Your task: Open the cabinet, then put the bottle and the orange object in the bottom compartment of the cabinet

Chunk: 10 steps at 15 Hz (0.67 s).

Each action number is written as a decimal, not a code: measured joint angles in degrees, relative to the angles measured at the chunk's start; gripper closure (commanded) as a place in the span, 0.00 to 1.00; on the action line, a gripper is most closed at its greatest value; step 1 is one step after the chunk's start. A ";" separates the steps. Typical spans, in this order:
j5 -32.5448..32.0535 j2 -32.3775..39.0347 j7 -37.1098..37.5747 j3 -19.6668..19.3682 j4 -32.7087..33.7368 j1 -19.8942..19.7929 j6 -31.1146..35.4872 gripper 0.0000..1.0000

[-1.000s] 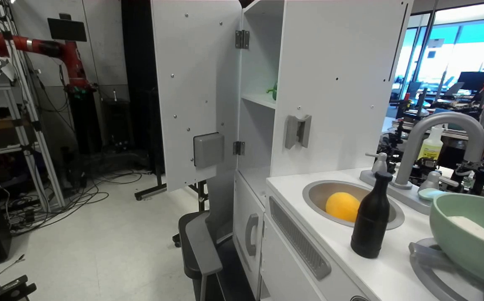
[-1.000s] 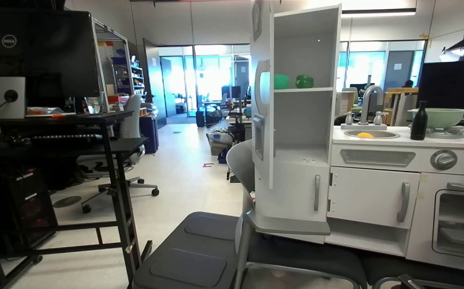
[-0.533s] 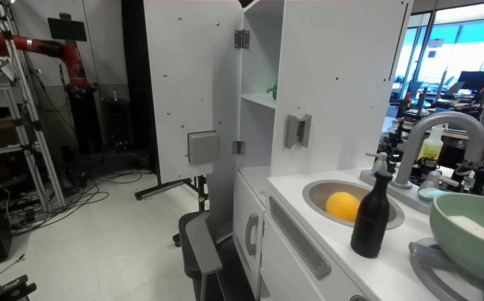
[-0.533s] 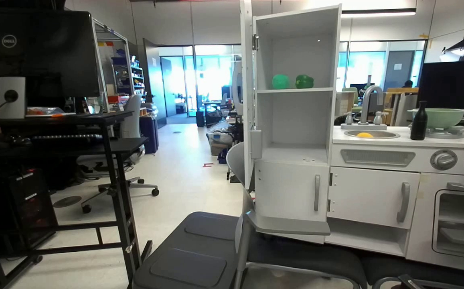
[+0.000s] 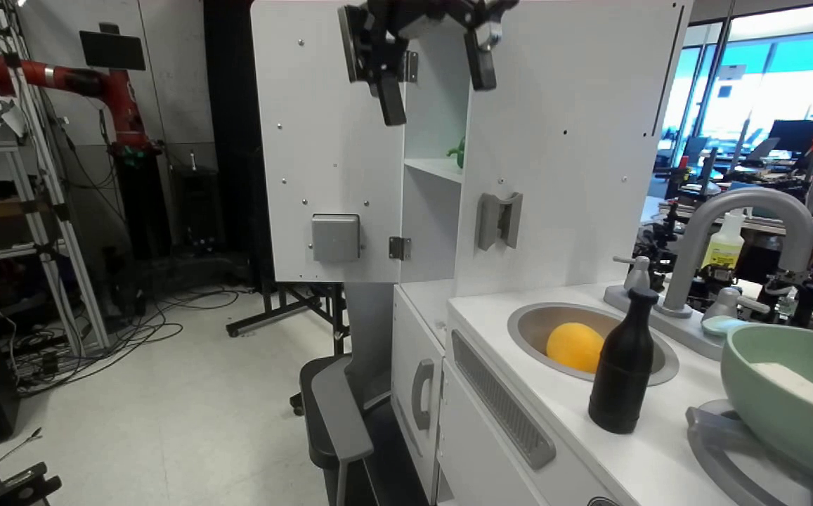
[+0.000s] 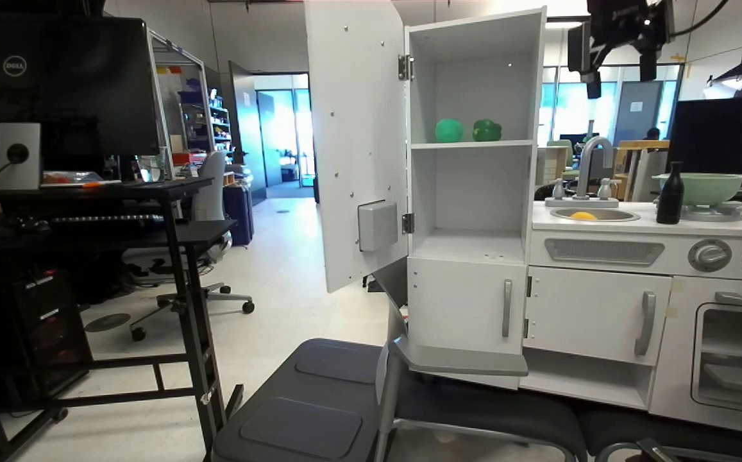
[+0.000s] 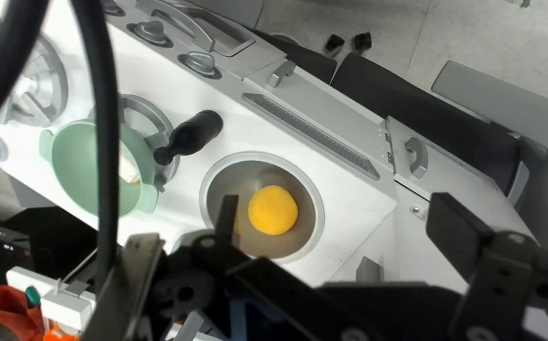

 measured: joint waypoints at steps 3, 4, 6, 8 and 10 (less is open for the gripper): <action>1.95 4.14 1.53 -1.25 2.38 -0.55 1.07 0.00; 2.48 4.89 1.94 -1.76 2.47 -0.85 1.49 0.00; 3.86 5.97 2.08 -2.92 2.45 -1.86 2.25 0.00; 5.10 6.92 1.99 -3.78 2.46 -3.14 2.44 0.00; 5.79 7.84 1.99 -4.45 2.41 -4.20 3.12 0.00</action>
